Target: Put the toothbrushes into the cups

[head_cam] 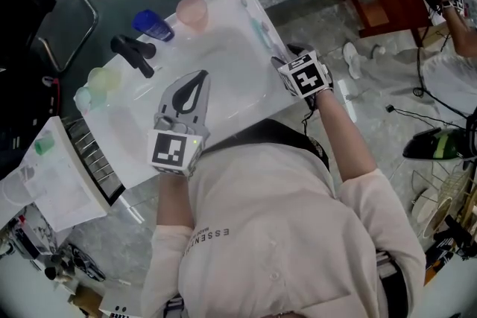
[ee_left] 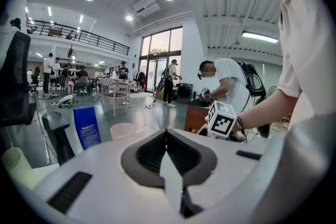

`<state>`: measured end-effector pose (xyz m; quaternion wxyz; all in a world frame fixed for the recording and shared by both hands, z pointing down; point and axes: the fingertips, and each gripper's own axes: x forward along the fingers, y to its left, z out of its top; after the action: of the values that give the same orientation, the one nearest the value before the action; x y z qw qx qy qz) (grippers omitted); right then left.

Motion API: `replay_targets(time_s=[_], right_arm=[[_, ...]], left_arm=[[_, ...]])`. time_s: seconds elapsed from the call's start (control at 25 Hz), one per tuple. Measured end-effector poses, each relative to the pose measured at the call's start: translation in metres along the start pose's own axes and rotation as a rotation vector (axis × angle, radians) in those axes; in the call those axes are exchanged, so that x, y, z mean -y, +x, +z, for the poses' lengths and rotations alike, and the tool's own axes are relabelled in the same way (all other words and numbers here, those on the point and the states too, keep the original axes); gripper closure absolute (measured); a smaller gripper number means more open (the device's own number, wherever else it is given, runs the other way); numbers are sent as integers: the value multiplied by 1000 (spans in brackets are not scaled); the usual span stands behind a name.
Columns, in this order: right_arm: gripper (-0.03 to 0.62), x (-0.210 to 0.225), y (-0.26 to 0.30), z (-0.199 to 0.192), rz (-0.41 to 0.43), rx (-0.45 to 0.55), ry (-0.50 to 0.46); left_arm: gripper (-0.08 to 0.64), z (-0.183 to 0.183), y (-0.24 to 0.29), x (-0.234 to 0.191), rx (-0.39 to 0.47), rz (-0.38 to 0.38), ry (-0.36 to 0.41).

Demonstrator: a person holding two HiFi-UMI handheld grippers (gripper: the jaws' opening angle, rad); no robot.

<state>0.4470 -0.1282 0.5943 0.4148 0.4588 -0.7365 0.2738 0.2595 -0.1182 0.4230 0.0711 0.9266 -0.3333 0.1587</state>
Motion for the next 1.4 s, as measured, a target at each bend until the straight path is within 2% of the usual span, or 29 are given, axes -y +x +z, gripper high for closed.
replay_targets(time_s=[0.2,0.32,0.44,0.52,0.72,0.8,1.12,1.4], right_arm=[[379,-2,5,-2,45,-54,29],[404,1,3,-2,38,-61,49],[455,7,2,-2,12,-68,44],[532,13,1,-3,-25,-76,22],[532,9,0,0,-70,-84,-64],[534,9,-2,3,-77,-71,-69],[534,-2,-44,52,-99,137,-20],[532,-49,-84,121,-58,359,-6]], left_arm=[[558,-4,2,-5,-13,17,-14],[558,-2,1,-5,-8,18,-15],[558,-2,-1,-5,-9,18,-11],[558,-2,-3,-6,-6,19,-7],[558,-4,-12,-9,-4,38,-10],[558,-5,-15,-9,-6,41,-8],[558,3,-40,-11,16,65,13],[558,12,-85,-36,51,99,31]])
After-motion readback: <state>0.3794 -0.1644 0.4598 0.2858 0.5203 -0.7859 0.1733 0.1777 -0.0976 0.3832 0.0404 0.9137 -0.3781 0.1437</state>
